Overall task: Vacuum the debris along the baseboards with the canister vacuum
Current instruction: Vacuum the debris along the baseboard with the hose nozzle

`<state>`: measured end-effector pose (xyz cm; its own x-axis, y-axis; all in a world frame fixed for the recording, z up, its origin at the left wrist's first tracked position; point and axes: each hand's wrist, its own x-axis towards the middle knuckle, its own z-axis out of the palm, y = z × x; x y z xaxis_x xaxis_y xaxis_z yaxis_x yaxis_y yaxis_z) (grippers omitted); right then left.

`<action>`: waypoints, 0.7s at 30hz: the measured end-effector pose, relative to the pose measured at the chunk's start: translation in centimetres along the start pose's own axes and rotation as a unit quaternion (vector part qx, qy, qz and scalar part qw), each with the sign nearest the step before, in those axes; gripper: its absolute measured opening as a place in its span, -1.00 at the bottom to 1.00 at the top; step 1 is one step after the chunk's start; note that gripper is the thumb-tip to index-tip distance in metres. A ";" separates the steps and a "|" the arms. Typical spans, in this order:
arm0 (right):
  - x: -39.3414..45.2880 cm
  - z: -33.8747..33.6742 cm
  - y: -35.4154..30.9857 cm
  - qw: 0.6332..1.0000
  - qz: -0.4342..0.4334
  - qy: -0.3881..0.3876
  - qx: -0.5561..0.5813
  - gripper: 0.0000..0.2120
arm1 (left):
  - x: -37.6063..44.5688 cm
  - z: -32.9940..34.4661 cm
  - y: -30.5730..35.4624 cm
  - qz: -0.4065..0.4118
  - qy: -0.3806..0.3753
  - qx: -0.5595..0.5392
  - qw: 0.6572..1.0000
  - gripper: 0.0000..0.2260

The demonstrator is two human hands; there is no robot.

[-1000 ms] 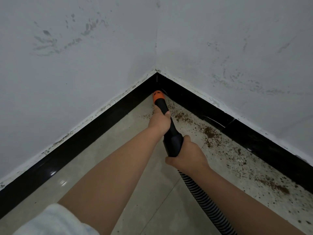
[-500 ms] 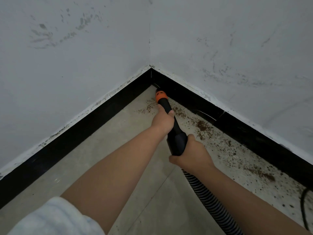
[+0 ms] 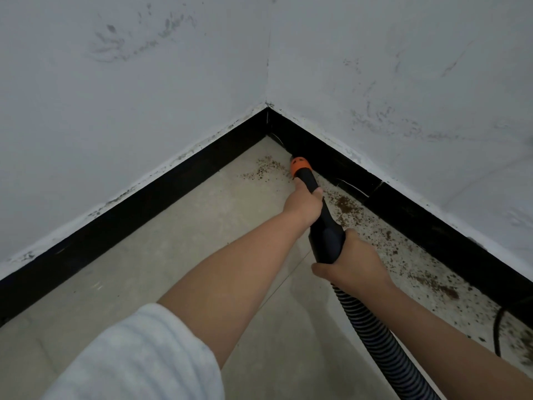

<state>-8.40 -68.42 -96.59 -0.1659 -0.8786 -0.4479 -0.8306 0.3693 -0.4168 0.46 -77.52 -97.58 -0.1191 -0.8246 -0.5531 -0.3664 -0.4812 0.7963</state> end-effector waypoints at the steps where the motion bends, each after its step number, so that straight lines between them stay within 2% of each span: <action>1: 0.0 0.0 -0.1 1.000 -0.004 0.001 -0.003 -0.50 | -0.2 -0.1 -0.1 0.009 0.002 -0.003 1.000 -0.44; 6: 0.0 -0.2 -0.9 0.999 -0.034 -0.001 -0.005 -0.51 | -1.3 -1.3 -0.3 0.039 0.033 -0.045 0.998 -0.45; 15: -2.0 2.2 -5.8 0.987 -0.130 -0.098 -0.005 -0.49 | -5.3 -6.6 -4.9 0.027 0.194 -0.122 0.973 -0.48; 18: -3.1 3.9 -6.8 0.982 -0.148 -0.120 -0.022 -0.50 | -6.6 -8.3 -6.7 -0.002 0.205 -0.129 0.970 -0.49; 21: -3.1 4.6 -6.7 0.982 -0.146 -0.119 -0.020 -0.50 | -6.6 -8.7 -7.1 -0.018 0.182 -0.113 0.977 -0.47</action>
<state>0.15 -66.79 -96.09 0.2073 -0.8473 -0.4891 -0.8457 0.0961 -0.5249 11.90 -71.30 -97.44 0.2414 -0.8370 -0.4911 -0.1467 -0.5317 0.8341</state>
